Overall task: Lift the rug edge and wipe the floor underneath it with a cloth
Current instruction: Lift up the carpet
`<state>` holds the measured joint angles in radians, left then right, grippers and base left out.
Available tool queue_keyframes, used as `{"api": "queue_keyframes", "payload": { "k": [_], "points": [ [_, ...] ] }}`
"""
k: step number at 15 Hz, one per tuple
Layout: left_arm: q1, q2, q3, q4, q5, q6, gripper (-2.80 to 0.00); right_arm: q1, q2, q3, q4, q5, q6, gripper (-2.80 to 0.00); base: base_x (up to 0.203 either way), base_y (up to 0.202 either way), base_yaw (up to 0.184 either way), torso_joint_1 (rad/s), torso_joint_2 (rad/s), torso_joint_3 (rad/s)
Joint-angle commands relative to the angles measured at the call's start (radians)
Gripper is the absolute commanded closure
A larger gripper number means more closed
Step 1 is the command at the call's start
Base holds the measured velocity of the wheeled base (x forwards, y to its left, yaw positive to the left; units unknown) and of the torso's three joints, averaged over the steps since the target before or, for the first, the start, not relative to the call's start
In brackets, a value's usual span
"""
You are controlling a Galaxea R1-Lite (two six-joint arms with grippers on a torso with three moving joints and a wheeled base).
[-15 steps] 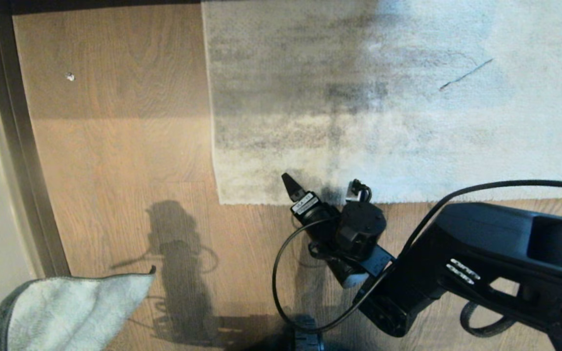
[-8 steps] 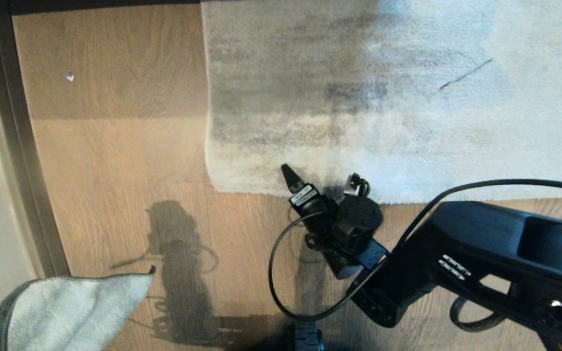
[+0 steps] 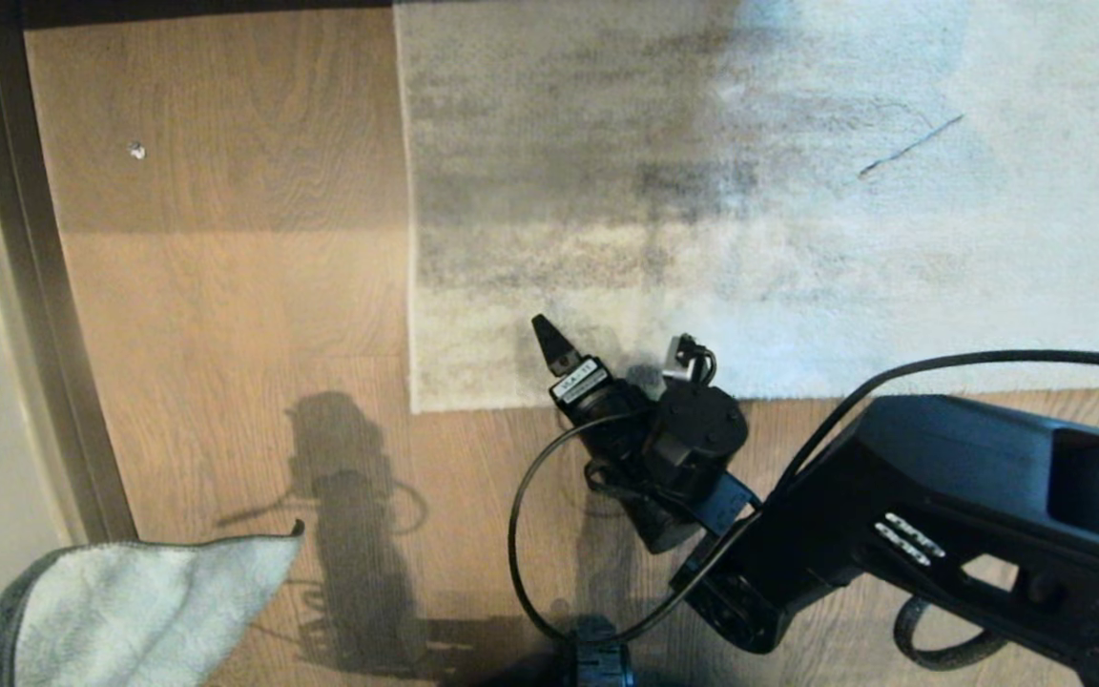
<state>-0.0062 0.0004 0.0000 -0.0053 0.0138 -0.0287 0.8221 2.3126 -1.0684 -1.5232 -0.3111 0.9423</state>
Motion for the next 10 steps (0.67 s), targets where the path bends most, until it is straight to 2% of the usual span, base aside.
{"api": "queue_keyframes", "payload": {
  "k": [1,10],
  "points": [
    [0.0,0.0,0.0,-0.001,0.0,0.0,0.0,0.003,0.013,0.004,-0.047,-0.002,0.008,-2.8,0.0,0.0,0.0,0.0,0.0,0.0],
    [0.0,0.0,0.0,0.001,0.0,0.0,0.0,0.002,0.071,-0.059,-0.047,-0.002,0.01,-2.8,0.0,0.0,0.0,0.0,0.0,0.0]
  ]
}}
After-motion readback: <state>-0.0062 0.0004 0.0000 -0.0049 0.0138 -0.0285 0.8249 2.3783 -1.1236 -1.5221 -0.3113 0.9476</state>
